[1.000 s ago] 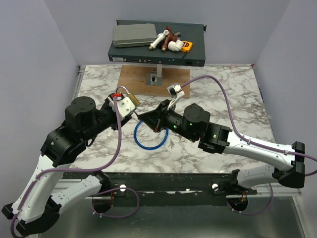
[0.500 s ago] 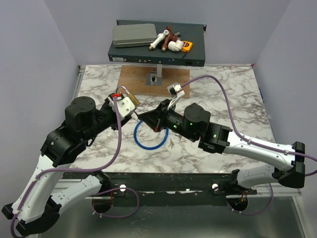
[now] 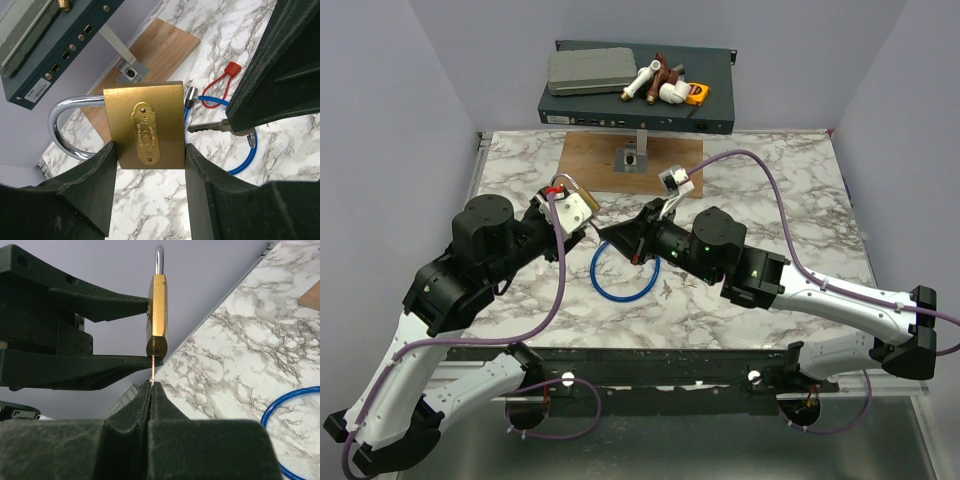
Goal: Unlock with the key
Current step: Unlock the lock.
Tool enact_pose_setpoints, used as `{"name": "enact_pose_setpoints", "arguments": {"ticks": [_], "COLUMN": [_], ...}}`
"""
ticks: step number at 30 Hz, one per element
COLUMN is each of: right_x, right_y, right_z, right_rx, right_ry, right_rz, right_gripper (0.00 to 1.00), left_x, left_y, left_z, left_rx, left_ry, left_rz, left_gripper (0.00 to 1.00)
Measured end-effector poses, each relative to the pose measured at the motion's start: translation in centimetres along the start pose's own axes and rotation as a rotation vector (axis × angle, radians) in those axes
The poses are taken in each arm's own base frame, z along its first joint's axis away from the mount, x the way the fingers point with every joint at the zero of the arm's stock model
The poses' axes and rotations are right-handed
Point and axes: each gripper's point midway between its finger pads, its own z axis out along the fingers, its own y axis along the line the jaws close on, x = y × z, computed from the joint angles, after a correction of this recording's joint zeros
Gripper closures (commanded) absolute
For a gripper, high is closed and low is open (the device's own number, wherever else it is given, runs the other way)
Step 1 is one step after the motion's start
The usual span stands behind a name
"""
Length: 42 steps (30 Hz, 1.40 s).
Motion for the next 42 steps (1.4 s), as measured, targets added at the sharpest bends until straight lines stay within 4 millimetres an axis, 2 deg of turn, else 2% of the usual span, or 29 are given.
{"name": "enact_pose_setpoints", "arguments": {"ticks": [42], "right_x": [-0.01], "right_y": [-0.08], "right_z": [0.18], "right_rx": [0.003], "right_ry": [-0.003], "right_rz": [-0.007], "right_gripper": [0.99], "left_x": [0.02], "left_y": [-0.08], "left_z": [0.11], "left_rx": [0.0], "left_ry": [0.003], "left_rz": [-0.044], "left_gripper": [1.0]}}
